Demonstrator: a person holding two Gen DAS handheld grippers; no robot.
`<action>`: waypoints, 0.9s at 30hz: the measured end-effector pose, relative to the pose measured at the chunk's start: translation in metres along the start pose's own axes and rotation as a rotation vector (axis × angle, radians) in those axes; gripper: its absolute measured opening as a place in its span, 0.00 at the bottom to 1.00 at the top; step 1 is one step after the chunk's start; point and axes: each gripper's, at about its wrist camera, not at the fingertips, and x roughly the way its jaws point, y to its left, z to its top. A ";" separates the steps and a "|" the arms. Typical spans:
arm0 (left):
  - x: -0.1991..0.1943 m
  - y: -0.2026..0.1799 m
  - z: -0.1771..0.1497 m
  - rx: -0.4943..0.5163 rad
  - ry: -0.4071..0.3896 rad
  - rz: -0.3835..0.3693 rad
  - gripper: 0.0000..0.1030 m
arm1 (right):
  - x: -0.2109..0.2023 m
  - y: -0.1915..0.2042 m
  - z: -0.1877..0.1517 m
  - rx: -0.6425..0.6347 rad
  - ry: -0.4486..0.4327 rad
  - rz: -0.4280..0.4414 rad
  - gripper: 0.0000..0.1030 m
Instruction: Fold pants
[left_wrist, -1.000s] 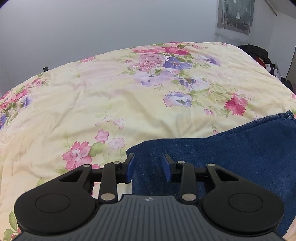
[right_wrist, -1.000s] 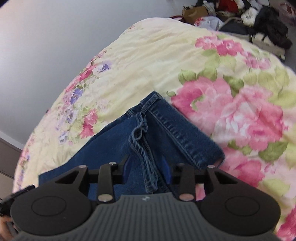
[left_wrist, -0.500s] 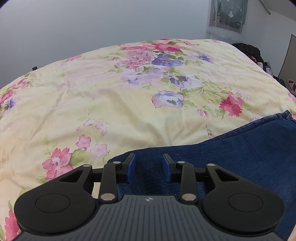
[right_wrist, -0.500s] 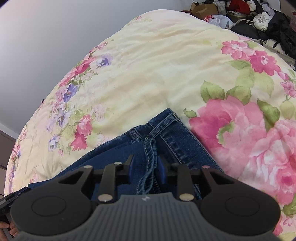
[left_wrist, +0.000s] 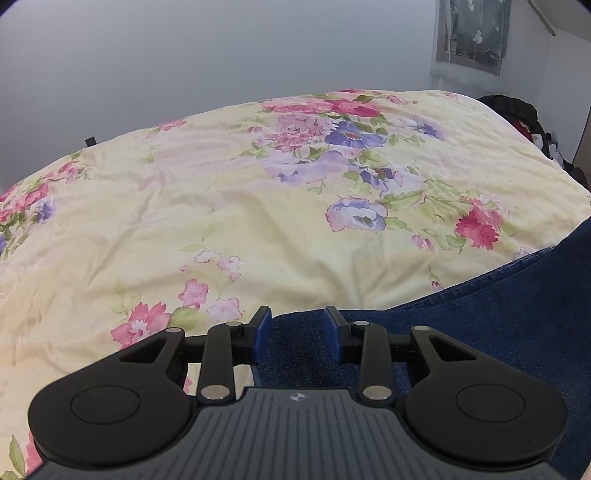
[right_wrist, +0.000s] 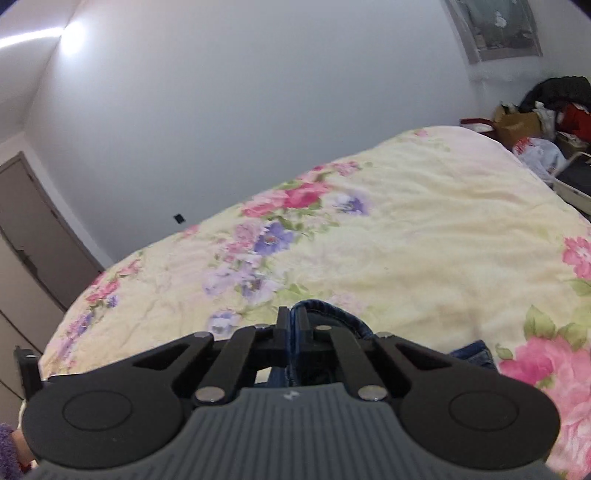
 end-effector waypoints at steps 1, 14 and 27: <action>0.000 0.000 0.000 0.000 0.002 0.001 0.38 | 0.010 -0.008 -0.004 0.012 0.034 -0.038 0.00; -0.005 -0.005 -0.002 0.017 0.007 -0.001 0.38 | -0.021 -0.085 -0.054 0.184 0.126 -0.152 0.36; -0.034 0.006 -0.014 0.003 0.016 0.009 0.38 | -0.063 -0.101 -0.150 0.480 0.109 -0.086 0.42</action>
